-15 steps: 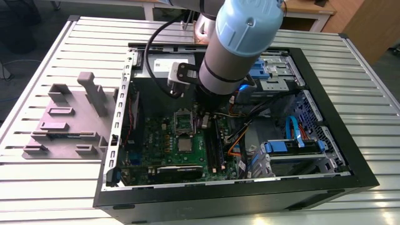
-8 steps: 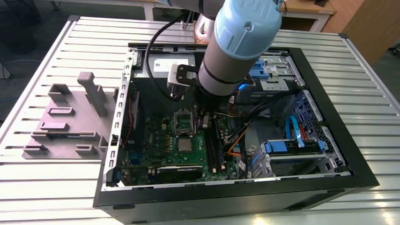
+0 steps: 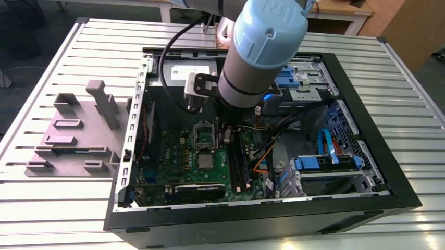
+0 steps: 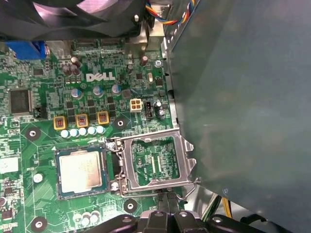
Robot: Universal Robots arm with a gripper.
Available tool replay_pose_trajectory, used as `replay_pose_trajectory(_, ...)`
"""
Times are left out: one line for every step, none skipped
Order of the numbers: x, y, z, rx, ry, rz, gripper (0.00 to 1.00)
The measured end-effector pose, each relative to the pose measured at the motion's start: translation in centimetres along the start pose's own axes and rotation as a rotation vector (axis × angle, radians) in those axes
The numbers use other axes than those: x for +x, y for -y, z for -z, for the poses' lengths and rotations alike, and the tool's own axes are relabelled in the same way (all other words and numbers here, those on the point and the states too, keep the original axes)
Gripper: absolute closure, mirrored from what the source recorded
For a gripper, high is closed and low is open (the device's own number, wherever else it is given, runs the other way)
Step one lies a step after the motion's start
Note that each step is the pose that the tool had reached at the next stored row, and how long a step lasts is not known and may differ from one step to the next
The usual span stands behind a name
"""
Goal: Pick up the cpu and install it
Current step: 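Close the cpu cover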
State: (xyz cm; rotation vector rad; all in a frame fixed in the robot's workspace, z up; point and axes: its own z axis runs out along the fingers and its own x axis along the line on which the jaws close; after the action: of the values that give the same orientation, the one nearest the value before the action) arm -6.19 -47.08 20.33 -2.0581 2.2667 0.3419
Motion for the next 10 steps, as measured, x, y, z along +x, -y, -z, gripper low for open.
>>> replay_pose_trajectory(0.02,0.0,-0.08,0.0024,0.0016,0.001,0.89)
replay_pose_trajectory(0.04,0.0,-0.16,0.0046,0.0033,0.001,0.89)
replay_pose_trajectory(0.07,0.02,-0.33,0.0084,0.0063,0.003,0.89)
replay_pose_trajectory(0.07,0.02,-0.35,0.0086,0.0066,0.003,0.89)
replay_pose_trajectory(0.07,0.02,-0.36,0.0086,0.0065,0.003,0.89)
replay_pose_trajectory(0.07,0.02,-0.36,0.0086,0.0063,0.002,0.89)
replay_pose_trajectory(0.07,0.02,-0.36,0.0086,0.0064,0.003,0.89)
replay_pose_trajectory(0.07,0.02,-0.37,0.0086,0.0065,0.003,0.89)
replay_pose_trajectory(0.04,0.02,-0.39,0.0087,0.0068,0.003,0.89)
replay_pose_trajectory(0.0,0.01,-0.4,0.0088,0.0069,0.003,0.89)
